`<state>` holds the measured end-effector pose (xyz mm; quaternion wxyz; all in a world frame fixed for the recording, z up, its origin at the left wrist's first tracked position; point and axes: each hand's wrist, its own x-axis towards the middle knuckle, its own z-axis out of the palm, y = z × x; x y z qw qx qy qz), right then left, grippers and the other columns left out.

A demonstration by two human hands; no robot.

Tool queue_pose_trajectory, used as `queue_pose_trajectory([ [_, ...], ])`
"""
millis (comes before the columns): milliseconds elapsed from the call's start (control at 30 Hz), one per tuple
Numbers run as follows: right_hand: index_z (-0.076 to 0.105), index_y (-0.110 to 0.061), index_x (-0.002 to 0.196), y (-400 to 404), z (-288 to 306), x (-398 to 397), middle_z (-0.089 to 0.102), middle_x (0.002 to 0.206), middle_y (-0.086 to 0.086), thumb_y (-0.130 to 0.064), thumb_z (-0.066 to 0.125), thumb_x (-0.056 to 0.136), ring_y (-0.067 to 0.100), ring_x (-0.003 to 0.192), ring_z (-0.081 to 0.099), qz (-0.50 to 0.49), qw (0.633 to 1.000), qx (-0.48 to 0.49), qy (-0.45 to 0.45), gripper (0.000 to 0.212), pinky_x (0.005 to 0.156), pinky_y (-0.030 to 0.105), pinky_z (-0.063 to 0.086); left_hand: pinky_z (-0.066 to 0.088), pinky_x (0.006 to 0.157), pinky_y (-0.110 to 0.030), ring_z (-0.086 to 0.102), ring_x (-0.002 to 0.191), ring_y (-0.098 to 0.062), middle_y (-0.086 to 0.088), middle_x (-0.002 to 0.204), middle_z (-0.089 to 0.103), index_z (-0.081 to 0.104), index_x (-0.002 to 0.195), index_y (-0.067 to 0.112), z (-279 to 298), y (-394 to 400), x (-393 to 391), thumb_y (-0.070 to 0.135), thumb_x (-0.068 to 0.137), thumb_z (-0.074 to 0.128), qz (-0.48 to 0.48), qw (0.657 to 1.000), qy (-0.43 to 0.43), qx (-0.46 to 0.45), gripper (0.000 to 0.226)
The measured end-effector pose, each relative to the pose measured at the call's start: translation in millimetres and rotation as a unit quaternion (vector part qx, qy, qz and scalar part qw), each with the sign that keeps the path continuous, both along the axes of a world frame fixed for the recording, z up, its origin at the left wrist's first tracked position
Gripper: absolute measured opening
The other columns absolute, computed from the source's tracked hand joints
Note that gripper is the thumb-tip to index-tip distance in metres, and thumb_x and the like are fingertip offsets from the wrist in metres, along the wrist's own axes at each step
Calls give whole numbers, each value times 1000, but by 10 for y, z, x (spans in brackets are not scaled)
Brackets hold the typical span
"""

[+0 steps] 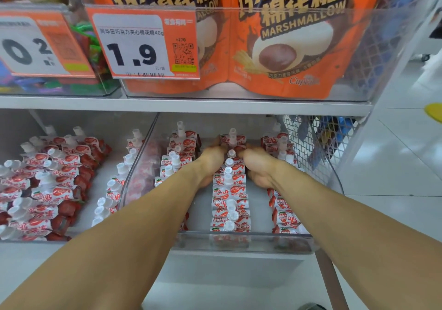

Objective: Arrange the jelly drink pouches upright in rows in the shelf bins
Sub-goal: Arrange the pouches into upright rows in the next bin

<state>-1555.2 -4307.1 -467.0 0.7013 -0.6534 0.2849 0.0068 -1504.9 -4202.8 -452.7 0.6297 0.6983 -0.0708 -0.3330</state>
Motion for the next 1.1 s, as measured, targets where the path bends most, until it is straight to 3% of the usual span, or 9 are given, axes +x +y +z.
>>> queue_pose_trajectory([
  [167,60,-8,124,51,77,-20,72,106,14,-16,49,102,26,92,69,-7,1000,13,-2,25,94,42,54,53,93,-45,66,100,-33,-17,108,69,56,126,12,31,0,-7,24,104,36,10,1000,-10,13,32],
  [300,62,-4,124,92,185,-84,71,115,19,-20,50,102,30,101,67,3,1000,24,15,30,102,48,50,55,70,-30,64,76,-22,-10,89,67,59,97,12,170,35,-107,23,105,35,12,998,-17,62,27],
  [400,65,-3,117,156,291,-240,74,107,18,-17,49,102,32,101,70,8,998,35,42,26,95,51,55,54,88,-38,64,98,-27,-14,109,68,63,111,5,265,161,-190,19,102,41,-37,989,-44,133,27],
  [500,60,-17,122,234,354,-560,71,118,13,-17,48,101,34,109,67,92,991,22,97,25,79,57,56,51,84,-41,58,102,-23,-7,114,63,59,115,16,342,468,-429,16,98,46,-121,972,-54,191,22],
  [667,38,-35,141,381,358,-749,67,123,16,4,34,97,39,108,67,150,984,8,97,59,86,73,48,56,73,-45,61,87,-11,7,95,63,52,111,38,411,661,-671,4,98,42,-173,972,-12,161,37],
  [767,16,-42,153,398,336,-715,62,129,18,9,37,94,40,106,66,132,985,13,106,81,72,61,57,56,80,-48,63,95,-19,0,110,66,45,126,43,435,664,-730,7,97,45,-181,971,-3,154,46],
  [833,25,-28,153,391,348,-767,58,136,17,7,45,92,34,105,64,138,983,2,117,73,75,57,56,58,78,-41,66,92,-17,2,104,67,44,115,44,460,702,-792,7,97,47,-188,971,8,149,42],
  [900,47,-6,140,398,369,-850,61,126,15,6,48,92,25,88,60,151,980,-7,131,50,76,46,55,54,55,-21,63,70,-7,10,83,65,44,103,36,477,740,-819,2,98,45,-199,969,4,147,34],
  [1100,60,-5,116,424,402,-965,69,109,16,18,40,91,25,88,66,152,982,33,104,40,78,42,57,48,41,-16,60,40,-2,8,48,65,54,76,16,529,793,-876,-2,98,44,-249,952,-57,169,30],
])
